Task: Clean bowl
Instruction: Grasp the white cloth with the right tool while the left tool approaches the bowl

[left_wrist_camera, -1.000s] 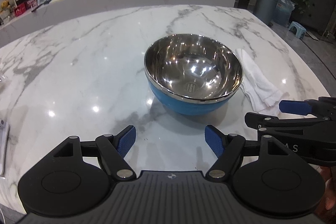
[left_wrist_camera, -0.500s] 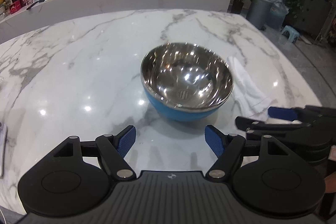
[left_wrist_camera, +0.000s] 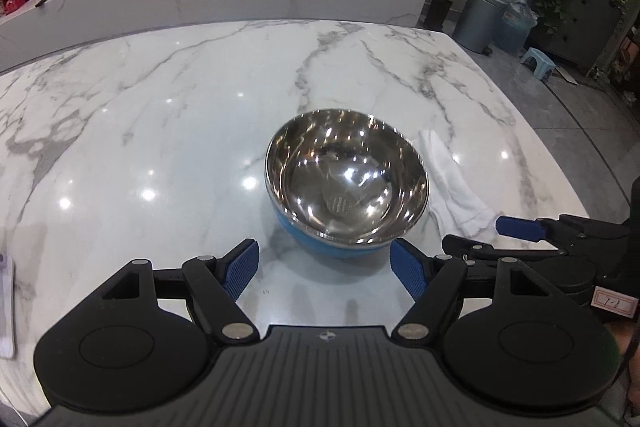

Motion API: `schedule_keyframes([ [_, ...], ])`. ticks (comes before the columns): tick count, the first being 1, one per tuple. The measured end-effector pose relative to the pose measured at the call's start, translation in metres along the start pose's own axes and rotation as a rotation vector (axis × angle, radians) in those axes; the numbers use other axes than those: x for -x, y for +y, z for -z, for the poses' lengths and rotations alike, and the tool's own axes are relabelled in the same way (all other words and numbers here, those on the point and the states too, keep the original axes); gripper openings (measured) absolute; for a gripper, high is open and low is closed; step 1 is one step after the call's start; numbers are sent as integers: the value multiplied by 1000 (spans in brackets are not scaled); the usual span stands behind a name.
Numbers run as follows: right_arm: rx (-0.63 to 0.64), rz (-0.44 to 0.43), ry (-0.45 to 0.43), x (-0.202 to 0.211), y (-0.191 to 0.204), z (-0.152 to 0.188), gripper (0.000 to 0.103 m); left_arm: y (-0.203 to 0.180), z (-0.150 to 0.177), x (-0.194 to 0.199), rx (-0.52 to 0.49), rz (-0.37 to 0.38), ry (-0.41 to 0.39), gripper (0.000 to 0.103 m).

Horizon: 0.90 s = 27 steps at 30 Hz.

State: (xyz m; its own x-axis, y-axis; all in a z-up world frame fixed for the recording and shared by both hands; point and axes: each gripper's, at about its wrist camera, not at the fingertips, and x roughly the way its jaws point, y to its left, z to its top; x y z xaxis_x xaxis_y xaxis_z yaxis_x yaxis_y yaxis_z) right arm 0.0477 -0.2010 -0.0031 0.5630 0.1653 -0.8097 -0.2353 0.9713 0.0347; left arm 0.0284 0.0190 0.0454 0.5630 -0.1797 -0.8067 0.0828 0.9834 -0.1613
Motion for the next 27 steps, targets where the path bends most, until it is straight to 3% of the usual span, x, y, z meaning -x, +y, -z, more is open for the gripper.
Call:
schedule_keyframes([
  [6,-11,-17,30,-4,-10,-12,64,5,-23,-7,-34,6,37,71],
  [12,19,-16,71,-15,-15,-24,56,12,-40,-17,-37,33,63,71],
  [23,72,-11,116,-53,-19,-53,46,24,-41,-48,-35,51,139,68],
  [27,82,-23,148,-68,-21,-55,25,25,-41,-54,-33,54,154,65],
])
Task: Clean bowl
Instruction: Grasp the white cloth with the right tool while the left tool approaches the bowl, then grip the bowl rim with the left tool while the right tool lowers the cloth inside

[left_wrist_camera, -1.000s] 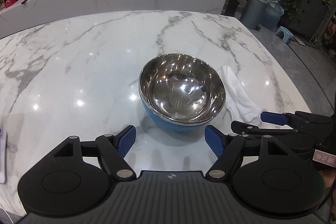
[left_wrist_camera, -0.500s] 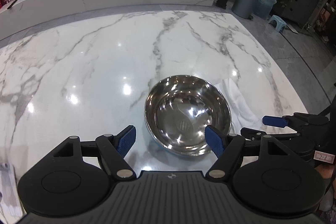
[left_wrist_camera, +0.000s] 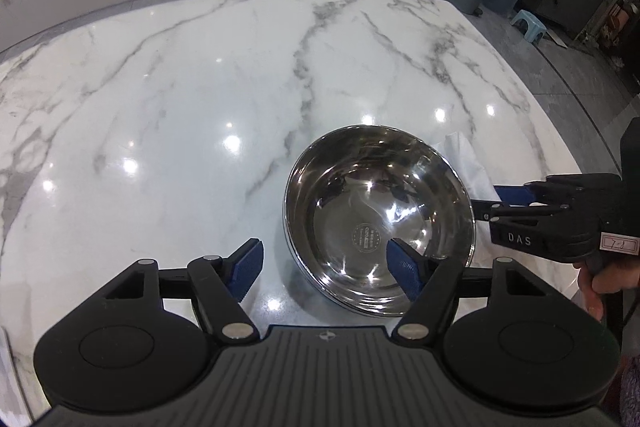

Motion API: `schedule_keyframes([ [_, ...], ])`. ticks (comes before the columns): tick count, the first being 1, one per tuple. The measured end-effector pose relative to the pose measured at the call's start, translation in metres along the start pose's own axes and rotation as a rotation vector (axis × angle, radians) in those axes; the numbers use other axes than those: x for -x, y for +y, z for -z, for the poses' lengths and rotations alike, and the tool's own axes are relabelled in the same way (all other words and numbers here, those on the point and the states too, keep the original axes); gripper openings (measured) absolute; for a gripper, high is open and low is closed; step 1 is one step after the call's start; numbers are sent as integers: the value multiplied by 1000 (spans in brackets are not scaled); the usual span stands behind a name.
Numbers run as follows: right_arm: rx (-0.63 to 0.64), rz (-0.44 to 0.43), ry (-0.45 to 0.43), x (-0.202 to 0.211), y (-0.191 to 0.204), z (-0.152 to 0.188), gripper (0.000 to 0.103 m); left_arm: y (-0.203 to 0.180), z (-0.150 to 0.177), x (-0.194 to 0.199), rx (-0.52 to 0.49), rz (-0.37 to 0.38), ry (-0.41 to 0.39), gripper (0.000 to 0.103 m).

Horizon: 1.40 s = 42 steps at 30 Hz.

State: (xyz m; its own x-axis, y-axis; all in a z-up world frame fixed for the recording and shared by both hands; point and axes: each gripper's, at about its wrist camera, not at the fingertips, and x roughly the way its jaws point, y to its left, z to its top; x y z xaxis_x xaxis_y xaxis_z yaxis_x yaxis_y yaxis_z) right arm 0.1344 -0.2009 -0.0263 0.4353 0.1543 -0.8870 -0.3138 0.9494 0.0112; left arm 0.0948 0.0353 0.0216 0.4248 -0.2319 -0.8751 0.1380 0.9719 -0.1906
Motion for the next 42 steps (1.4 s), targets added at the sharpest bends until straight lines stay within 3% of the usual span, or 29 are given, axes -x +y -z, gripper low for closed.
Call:
schedule_keyframes([
  [4,18,5,-2,-1,0,-2,12,2,1,-3,3,-3,9,51],
  [11,71,-6,-50,33,2,-19,12,3,3,-6,4,-2,19,34],
  [19,114,-160,-101,81,22,-51,12,5,4,-7,6,-11,10,25],
  [24,125,-300,-44,80,43,-67,12,8,2,-9,12,-6,10,20],
  [42,360,-369,220,21,93,-55,11,14,1,-11,14,13,3,17],
])
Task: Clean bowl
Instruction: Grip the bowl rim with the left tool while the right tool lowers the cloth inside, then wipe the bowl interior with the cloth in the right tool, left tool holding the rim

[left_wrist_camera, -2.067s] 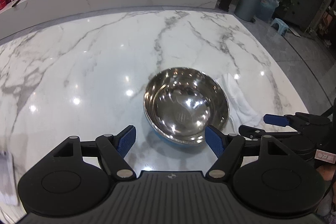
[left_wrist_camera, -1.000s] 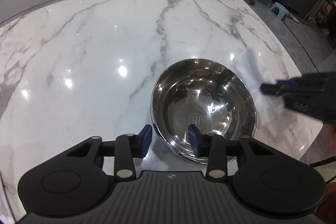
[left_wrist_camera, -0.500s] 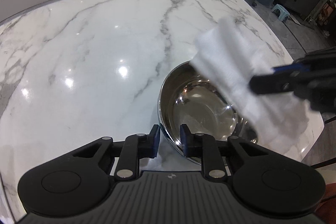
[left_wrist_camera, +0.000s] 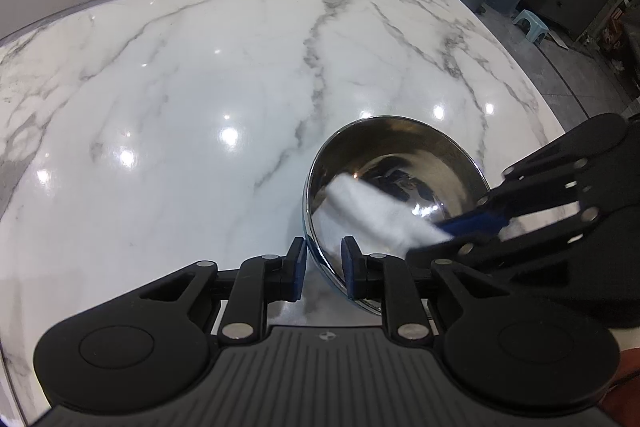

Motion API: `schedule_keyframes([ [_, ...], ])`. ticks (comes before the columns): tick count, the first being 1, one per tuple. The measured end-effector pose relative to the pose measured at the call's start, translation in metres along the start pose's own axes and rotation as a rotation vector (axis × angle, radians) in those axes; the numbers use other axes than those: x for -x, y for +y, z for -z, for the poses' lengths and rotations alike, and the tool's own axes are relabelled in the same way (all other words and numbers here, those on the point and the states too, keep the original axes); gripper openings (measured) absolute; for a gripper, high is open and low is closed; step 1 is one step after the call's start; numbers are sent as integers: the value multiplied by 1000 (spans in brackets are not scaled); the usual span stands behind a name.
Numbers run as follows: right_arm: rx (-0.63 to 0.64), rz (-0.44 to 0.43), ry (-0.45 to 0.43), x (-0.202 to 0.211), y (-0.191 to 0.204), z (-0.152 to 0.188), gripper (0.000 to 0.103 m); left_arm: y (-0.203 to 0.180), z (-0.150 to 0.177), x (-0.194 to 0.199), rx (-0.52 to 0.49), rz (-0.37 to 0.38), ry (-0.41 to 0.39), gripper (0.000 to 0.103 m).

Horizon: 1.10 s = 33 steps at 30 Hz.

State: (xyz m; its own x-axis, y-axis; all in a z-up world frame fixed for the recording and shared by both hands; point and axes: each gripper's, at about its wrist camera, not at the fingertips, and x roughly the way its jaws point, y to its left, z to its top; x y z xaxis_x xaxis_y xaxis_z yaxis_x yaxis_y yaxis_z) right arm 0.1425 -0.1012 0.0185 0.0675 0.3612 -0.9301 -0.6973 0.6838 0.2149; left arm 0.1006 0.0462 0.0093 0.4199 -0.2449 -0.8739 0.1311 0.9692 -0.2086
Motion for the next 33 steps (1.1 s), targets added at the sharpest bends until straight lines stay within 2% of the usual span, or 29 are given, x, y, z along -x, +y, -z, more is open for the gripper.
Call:
schedule_keyframes([
  [6,93,17,75,-17,10,-3,11,-1,0,-2,-9,-22,0,12],
  [12,180,67,98,-20,17,-2,11,-3,1,-2,-17,-32,1,12],
  [19,369,268,76,-20,36,0,11,-2,1,-5,-19,-46,8,12],
  [21,416,301,85,-21,40,1,11,-1,1,-4,-12,-35,5,13],
  [26,430,306,116,-24,38,3,11,1,1,-5,24,5,40,26],
  [28,421,298,118,-25,36,1,11,1,3,-7,29,5,60,42],
  [33,403,278,119,-27,36,-4,11,3,7,-6,42,58,94,44],
])
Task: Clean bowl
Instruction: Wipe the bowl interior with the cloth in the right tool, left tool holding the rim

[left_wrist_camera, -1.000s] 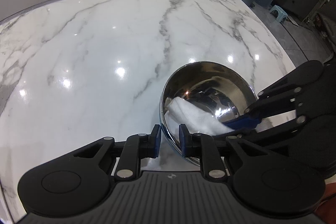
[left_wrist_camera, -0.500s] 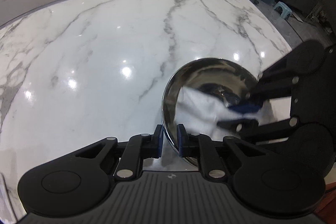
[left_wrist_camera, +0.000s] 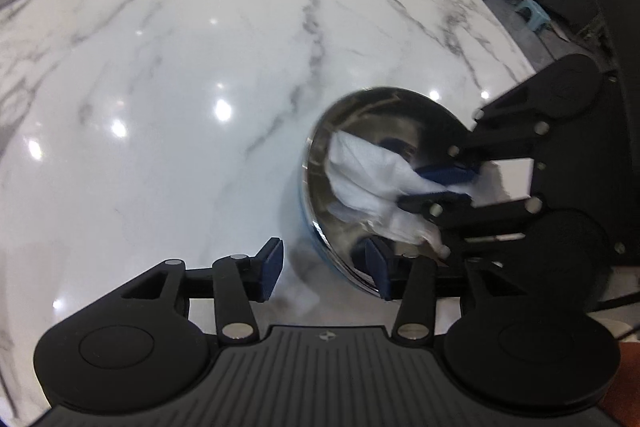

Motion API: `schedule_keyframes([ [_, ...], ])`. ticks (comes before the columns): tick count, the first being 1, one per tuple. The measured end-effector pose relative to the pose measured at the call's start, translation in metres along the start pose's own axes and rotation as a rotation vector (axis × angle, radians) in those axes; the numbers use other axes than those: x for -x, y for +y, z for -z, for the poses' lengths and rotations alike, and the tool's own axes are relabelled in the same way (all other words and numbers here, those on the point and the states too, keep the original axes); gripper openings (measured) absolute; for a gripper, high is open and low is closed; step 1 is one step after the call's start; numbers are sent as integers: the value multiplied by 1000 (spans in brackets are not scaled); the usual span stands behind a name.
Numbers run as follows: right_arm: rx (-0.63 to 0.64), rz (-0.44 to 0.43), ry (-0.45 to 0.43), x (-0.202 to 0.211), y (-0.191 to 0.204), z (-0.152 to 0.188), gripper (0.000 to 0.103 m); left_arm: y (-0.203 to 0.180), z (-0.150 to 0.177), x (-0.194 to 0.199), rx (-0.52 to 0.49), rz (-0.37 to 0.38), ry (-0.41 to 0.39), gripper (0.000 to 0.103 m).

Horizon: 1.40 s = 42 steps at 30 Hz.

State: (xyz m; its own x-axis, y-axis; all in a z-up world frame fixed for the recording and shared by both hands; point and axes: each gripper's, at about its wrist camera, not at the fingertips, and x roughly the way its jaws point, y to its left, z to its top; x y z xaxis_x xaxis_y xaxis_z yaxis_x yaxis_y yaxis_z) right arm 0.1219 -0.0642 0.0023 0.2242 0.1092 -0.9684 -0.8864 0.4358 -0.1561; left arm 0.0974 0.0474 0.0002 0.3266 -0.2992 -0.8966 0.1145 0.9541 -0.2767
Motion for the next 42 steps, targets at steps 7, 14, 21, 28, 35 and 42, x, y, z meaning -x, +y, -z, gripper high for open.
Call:
schedule_keyframes([
  [7,-24,-26,11,1,-4,2,11,-1,0,4,-7,15,-9,25],
  [14,-92,-188,17,6,-7,3,11,-2,-5,3,-12,-17,-35,12],
  [21,-57,-230,39,7,3,0,11,-5,-6,3,-38,-42,-45,10],
  [28,105,-24,82,8,20,-2,11,-7,-7,2,-41,-50,-48,10],
  [35,97,-12,78,8,18,2,11,-4,-5,-1,-13,-57,-25,24],
  [42,68,-33,67,10,12,2,11,-5,4,0,-29,-21,18,30],
])
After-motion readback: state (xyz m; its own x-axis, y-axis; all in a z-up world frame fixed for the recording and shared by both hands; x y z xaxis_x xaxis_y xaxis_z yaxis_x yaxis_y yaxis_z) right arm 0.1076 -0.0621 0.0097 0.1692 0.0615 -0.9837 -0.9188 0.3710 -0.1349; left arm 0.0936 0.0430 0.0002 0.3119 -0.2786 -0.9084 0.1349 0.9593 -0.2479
